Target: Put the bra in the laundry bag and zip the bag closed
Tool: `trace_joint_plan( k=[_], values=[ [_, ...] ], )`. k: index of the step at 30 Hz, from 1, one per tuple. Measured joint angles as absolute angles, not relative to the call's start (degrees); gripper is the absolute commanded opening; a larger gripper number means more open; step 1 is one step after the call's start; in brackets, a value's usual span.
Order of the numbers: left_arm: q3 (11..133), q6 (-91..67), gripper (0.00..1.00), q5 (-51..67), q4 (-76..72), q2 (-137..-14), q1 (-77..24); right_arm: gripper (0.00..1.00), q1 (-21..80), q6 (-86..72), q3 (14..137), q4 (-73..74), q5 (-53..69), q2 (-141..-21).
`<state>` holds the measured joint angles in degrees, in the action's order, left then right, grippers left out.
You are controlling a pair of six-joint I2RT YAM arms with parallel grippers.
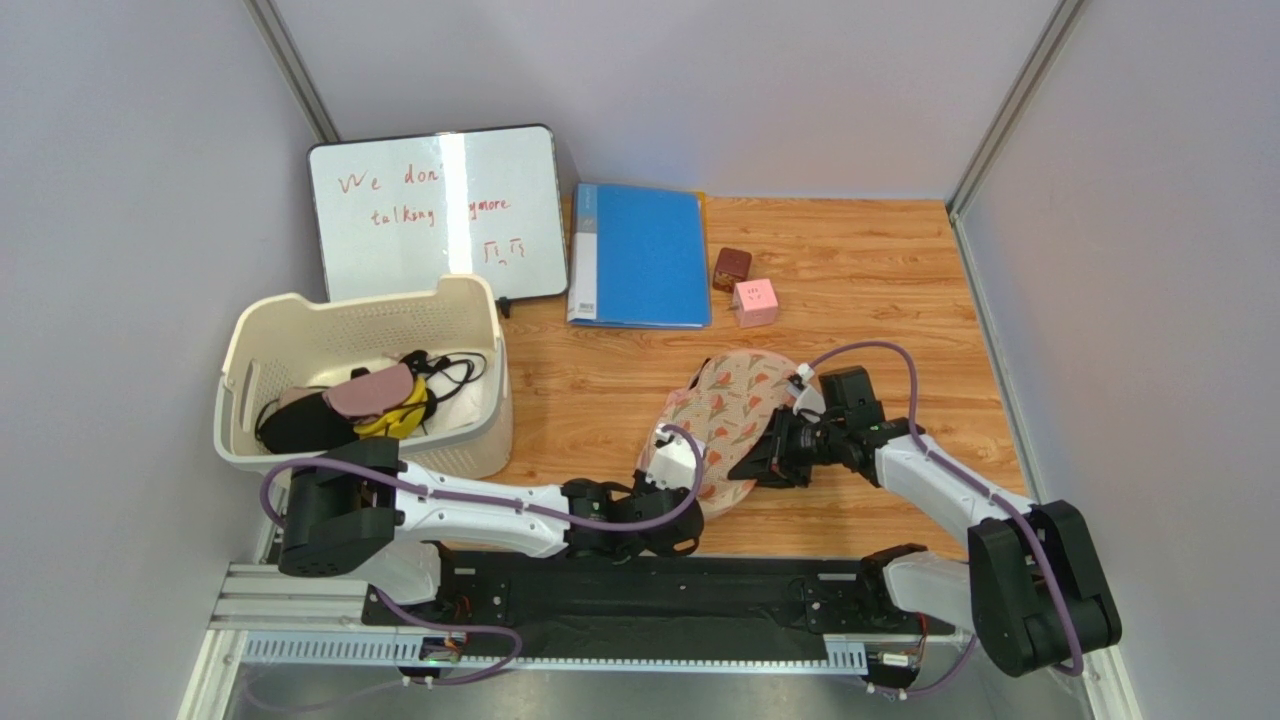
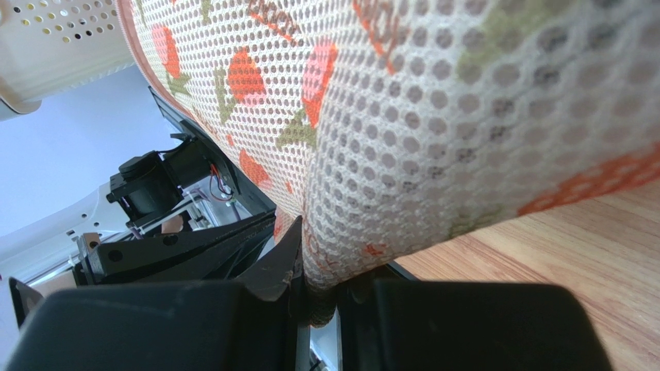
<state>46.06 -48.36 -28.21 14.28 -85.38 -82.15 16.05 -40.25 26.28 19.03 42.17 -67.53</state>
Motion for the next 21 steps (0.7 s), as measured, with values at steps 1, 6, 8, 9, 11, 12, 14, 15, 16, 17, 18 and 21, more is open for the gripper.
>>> trace_joint_plan(
  k=[1,6,8,9,11,12,14,15,16,17,18,21],
  values=[
    [46.0,-48.5,0.0,-28.3,14.4,-85.4,-82.0,0.03,16.1,-40.2,26.3,19.0,42.1,-67.5],
    [43.3,-47.5,0.0,-27.5,14.5,-85.4,-80.7,0.03,16.1,-38.8,27.5,20.1,40.4,-68.6],
    [41.7,-46.3,0.0,-25.8,13.9,-85.4,-80.5,0.03,16.1,-38.0,28.6,20.8,39.4,-69.3],
    [41.5,-46.1,0.0,-25.4,13.8,-85.4,-80.4,0.03,16.1,-37.6,29.3,20.9,38.9,-69.8],
    [41.1,-45.2,0.0,-23.4,12.5,-85.4,-80.5,0.04,16.1,-37.1,30.9,21.2,38.1,-70.8],
    [41.1,-44.8,0.0,-22.6,11.6,-85.4,-80.5,0.03,16.1,-36.9,31.6,21.2,37.9,-71.2],
    [41.1,-44.5,0.07,-21.3,10.3,-85.4,-80.5,0.04,16.1,-36.5,32.9,21.2,37.7,-71.9],
    [41.1,-44.4,0.2,-20.8,9.7,-85.3,-80.5,0.04,16.1,-36.3,33.3,21.1,37.6,-72.0],
    [40.9,-44.4,0.26,-20.2,8.8,-85.0,-80.5,0.04,16.1,-36.2,33.3,21.1,37.6,-72.0],
    [40.5,-44.3,0.32,-19.9,7.7,-84.5,-80.6,0.04,16.1,-36.2,33.3,21.2,37.6,-72.0],
    [39.8,-44.8,0.41,-19.8,6.5,-83.3,-80.6,0.03,16.1,-36.2,33.3,21.2,37.6,-72.1],
    [38.1,-45.1,0.53,-21.1,4.9,-80.5,-80.6,0.03,16.1,-36.7,33.1,20.9,38.0,-72.1]
  ],
)
